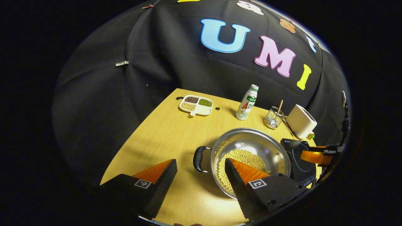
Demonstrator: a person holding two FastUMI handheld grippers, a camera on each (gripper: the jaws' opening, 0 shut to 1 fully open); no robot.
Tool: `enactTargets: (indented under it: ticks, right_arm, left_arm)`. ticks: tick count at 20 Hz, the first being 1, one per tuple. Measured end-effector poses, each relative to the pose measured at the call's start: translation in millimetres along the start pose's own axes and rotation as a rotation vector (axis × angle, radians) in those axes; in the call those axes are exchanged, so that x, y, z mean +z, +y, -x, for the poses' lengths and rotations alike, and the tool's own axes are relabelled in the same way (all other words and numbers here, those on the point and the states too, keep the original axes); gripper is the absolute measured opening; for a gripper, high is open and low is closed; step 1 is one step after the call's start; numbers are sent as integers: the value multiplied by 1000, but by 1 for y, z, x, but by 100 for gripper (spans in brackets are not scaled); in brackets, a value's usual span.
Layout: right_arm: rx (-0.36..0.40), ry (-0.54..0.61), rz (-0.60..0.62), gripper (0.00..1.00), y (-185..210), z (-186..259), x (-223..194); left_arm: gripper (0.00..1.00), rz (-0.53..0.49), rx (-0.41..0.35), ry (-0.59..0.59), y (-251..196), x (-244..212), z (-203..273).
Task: First push the handle of the pot to place it horizontally, then grasp the pot with both hands and set it on the induction cooktop.
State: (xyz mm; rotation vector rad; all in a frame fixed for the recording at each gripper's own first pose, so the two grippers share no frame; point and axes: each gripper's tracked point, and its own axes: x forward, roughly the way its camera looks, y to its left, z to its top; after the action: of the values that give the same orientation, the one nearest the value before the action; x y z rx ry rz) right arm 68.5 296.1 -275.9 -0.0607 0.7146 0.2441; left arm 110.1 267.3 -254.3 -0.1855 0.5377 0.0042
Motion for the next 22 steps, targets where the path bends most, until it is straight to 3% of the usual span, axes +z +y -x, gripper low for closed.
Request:
enactTargets:
  ticks: [5, 10, 13, 16, 22]
  right_arm:
    - [-20, 35, -40, 100, 6, -44, -9]
    - [-98, 24, -100, 100, -19, -66, -6]
    - [-67, 51, -137, 100, -14, -73, -17]
    - [-47, 50, -82, 99, -5, -79, -22]
    - [-120, 15, 42, 100, -1, -87, -31]
  left_arm:
    - [96, -51, -35, 15, 7, 4, -50]
    - [96, -61, -71, 29, -4, 2, -83]
    - [96, -49, -85, 49, -8, -8, -97]
    - [95, -42, -81, 69, -4, -17, -107]
    - [92, -54, -91, 95, 0, -35, -115]
